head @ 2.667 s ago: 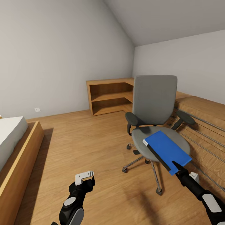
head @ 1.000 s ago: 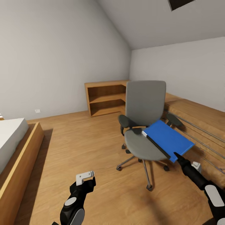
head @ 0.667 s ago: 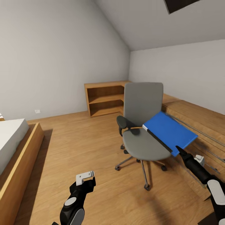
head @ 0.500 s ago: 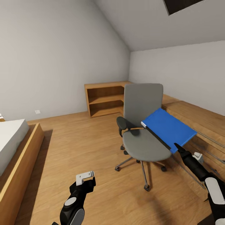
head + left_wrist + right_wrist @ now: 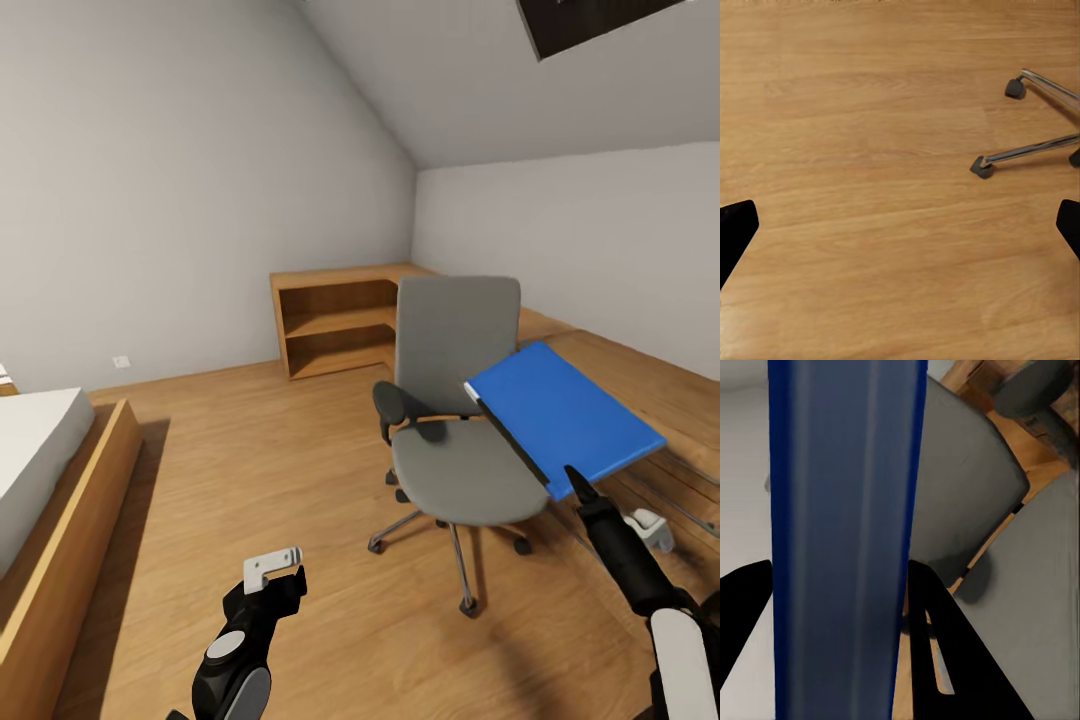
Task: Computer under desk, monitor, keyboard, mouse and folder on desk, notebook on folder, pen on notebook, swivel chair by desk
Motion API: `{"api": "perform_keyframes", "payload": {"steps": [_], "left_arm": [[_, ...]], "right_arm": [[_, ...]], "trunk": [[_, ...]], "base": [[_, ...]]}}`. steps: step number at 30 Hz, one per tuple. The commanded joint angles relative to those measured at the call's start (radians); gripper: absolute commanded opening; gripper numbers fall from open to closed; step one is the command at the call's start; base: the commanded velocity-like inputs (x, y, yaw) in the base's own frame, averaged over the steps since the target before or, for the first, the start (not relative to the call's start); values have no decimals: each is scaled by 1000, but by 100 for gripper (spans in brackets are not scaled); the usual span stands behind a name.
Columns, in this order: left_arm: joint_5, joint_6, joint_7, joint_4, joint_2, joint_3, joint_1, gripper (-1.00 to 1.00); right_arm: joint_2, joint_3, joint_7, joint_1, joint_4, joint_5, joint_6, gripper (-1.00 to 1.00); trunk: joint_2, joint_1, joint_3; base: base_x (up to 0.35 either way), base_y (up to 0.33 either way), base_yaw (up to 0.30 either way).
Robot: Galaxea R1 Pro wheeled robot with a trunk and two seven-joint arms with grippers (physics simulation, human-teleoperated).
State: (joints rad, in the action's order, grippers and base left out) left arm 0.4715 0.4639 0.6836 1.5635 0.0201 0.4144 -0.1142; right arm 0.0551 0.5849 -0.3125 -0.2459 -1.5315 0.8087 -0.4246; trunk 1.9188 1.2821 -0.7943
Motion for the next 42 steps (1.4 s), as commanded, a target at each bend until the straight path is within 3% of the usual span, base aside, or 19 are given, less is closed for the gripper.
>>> {"api": "perform_keyframes", "payload": {"steps": [1,8,11,12,16,28,33,34,39,42], "left_arm": [[8,2,8,1,-1,1,-1,100],[8,2,8,1,-1,1,-1,100],[8,2,8,1,-2,0,-1,100],[8,2,8,1,-2,0,-1,100],[7,2,8,1,-2,0,-1,100],[8,4,7,-2,-1,0,-1,100],[-1,-1,14,-64,1,4,-1,100],[4,-5,16,-195,-5,-6,-1,100],[5,-34,14,-331,-6,-8,-1,100],[6,-135,9,-448,-6,-7,-1,100]], "right_arm": [[11,21,6,2,-10,8,-12,-100],[32,54,12,9,-34,17,-71,-100],[33,57,2,9,-36,45,-82,-100],[32,58,-12,9,-37,80,-88,-100],[28,59,-25,10,-38,116,-108,-100],[33,59,-51,10,-38,136,-176,-100],[33,58,-109,23,-38,136,-188,-100],[33,58,-153,25,-38,136,-188,-100],[32,58,-161,25,-36,134,-187,-100],[31,59,-163,25,-37,134,-187,-100]], "trunk": [[-7,-4,2],[-56,-31,24],[-77,-42,34],[-84,-46,37],[-112,-62,49],[-196,-108,87],[-231,-127,103],[-238,-131,106],[-273,-150,121],[-294,-161,131]], "base": [[0,0,0],[0,0,0],[0,0,0],[0,0,0],[0,0,0],[0,0,0],[0,0,0],[0,0,0],[0,0,0],[0,0,0]]}}
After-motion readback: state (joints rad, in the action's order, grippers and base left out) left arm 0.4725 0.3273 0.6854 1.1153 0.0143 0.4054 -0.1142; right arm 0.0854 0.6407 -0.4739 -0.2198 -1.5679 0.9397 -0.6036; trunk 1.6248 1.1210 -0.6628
